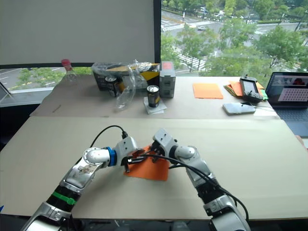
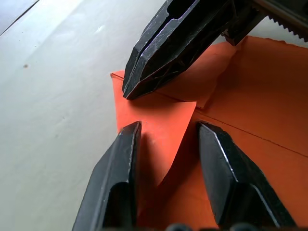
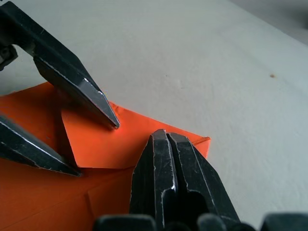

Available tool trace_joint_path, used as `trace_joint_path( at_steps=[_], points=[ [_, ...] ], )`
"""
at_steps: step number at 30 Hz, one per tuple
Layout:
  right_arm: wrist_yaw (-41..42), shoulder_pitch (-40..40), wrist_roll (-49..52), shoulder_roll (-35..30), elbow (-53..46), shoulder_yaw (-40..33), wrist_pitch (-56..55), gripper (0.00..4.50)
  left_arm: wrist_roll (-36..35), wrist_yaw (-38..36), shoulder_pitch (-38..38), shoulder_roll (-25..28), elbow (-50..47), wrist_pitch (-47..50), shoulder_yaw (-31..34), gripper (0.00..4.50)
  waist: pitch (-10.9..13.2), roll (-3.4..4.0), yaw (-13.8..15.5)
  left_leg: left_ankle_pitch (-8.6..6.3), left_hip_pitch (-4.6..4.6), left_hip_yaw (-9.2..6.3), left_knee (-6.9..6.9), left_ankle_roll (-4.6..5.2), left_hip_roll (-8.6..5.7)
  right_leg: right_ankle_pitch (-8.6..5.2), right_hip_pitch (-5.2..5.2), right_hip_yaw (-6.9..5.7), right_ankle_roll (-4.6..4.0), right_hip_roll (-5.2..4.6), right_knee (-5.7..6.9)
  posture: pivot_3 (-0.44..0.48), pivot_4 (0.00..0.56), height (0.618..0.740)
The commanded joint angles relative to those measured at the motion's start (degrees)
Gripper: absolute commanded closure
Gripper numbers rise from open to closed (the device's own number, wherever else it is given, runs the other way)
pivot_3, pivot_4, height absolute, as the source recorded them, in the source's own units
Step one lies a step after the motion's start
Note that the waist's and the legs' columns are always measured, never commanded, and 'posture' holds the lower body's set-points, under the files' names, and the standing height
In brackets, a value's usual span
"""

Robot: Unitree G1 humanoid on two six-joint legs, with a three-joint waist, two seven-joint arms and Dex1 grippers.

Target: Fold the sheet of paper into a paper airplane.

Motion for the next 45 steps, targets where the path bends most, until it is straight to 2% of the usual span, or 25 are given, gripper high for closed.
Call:
trace_joint_path(
  at_steps=[1, 4, 7, 12, 15, 21, 25, 34, 37, 39, 42, 45],
  points=[
    [0.51, -0.04, -0.44, 0.53, 0.66, 0.82, -0.27, 4.5, -4.35, -1.42, -2.83, -0.47, 1.59, 0.51, 4.03, 1.24, 0.0, 0.0, -0.02, 0.0, 0.0, 0.0, 0.0, 0.0, 0.0, 0.0, 0.0, 0.0, 0.0, 0.0, 0.0, 0.0, 0.15, 0.73],
    [0.44, -0.05, -0.87, 0.46, 0.72, 1.19, -0.12, 4.5, -11.76, -3.73, -4.9, -0.77, 1.38, 5.64, 9.44, 0.27, 0.0, 0.0, -0.15, 0.0, 0.0, 0.0, 0.0, 0.0, 0.0, 0.0, -0.01, 0.0, 0.0, 0.0, 0.0, 0.0, 0.15, 0.73],
    [0.39, 0.24, -1.1, 0.32, 0.67, 1.38, -0.11, 4.5, -16.49, -4.09, -6.03, -0.44, 0.92, 8.66, 13.8, 0.27, 0.0, 0.0, -0.25, 0.0, -0.01, 0.0, 0.0, 0.0, 0.02, 0.0, -0.04, 0.0, 0.0, 0.01, 0.03, 0.0, 0.15, 0.73],
    [0.51, 0.73, -1.05, 0.2, 0.06, 1.34, 0.36, 4.5, -19.61, -4.08, -5.84, -0.22, 0.36, 10.56, 16.32, 0.27, 0.0, 0.0, -0.21, 0.0, 0.0, -0.01, 0.0, 0.0, 0.01, 0.0, -0.04, 0.0, 0.0, 0.01, 0.04, 0.0, 0.15, 0.73],
    [0.57, 1.05, -1.12, 0.28, -0.73, 1.55, 0.92, 4.5, -18.29, -2.53, -5.1, -0.59, 1.22, 10.01, 15.16, 1.12, 0.0, 0.0, -0.17, 0.0, 0.0, -0.01, 0.0, 0.0, 0.01, 0.01, -0.04, 0.0, -0.01, 0.0, 0.04, 0.0, 0.15, 0.73],
    [0.29, 1.58, -1.34, 0.45, -1.47, 1.42, 1.51, 4.5, -11.78, -0.13, -3.28, 0.05, 2.4, 8.43, 9.09, 3.13, 0.0, 0.0, -0.17, 0.0, 0.0, 0.0, 0.0, 0.0, 0.0, 0.01, -0.04, 0.0, -0.01, 0.0, 0.03, 0.0, 0.15, 0.73],
    [0.07, 1.91, -1.41, 0.44, -1.92, 1.27, 1.82, 4.5, -9.71, 1.22, -2.0, 0.02, 3.29, 8.12, 7.61, 4.48, 0.0, 0.0, -0.17, 0.0, 0.0, 0.0, 0.0, 0.0, 0.01, 0.01, -0.04, 0.0, -0.01, 0.01, 0.04, 0.0, 0.15, 0.73],
    [-0.14, 2.02, -1.46, 0.87, -2.01, 1.48, 1.98, 4.5, -8.47, 2.16, 1.0, -0.31, 1.93, 8.54, 6.46, 4.48, 0.0, 0.0, -0.17, 0.0, 0.0, 0.0, -0.01, 0.0, 0.01, 0.01, -0.05, 0.0, -0.01, 0.01, 0.04, 0.0, 0.15, 0.73],
    [-0.15, 1.91, -1.59, 0.91, -1.85, 1.59, 1.8, 4.5, -10.03, 2.46, 1.04, -1.45, 0.52, 8.56, 7.65, 4.48, 0.0, 0.0, -0.15, 0.0, 0.0, 0.0, 0.0, 0.0, 0.01, 0.01, -0.05, 0.0, -0.01, 0.0, 0.05, 0.0, 0.15, 0.73],
    [-0.22, 1.75, -1.61, 1.04, -1.64, 1.58, 1.77, 4.5, -10.06, 2.23, 0.69, -1.65, 0.19, 6.98, 7.89, 4.48, 0.0, 0.0, -0.14, 0.0, 0.0, 0.0, 0.0, 0.0, 0.01, 0.01, -0.05, 0.0, -0.01, 0.01, 0.05, 0.0, 0.15, 0.73],
    [-0.37, 1.5, -1.67, 1.34, -1.2, 1.5, 1.66, 4.5, -6.41, 1.77, 1.17, -0.06, 1.31, 1.5, 5.74, 4.48, 0.0, 0.0, -0.32, 0.0, 0.0, 0.0, -0.01, 0.0, 0.01, 0.01, -0.05, 0.01, -0.02, 0.01, 0.05, 0.0, 0.15, 0.73],
    [-0.44, 1.43, -1.76, 1.67, -1.02, 1.58, 1.64, 4.5, -9.33, 2.7, 1.09, -1.72, 1.71, 1.7, 8.47, 4.48, 0.0, 0.0, -0.24, 0.0, 0.02, 0.0, -0.01, 0.0, 0.02, 0.01, -0.05, 0.01, -0.02, 0.01, 0.06, 0.0, 0.15, 0.73]
  ],
)
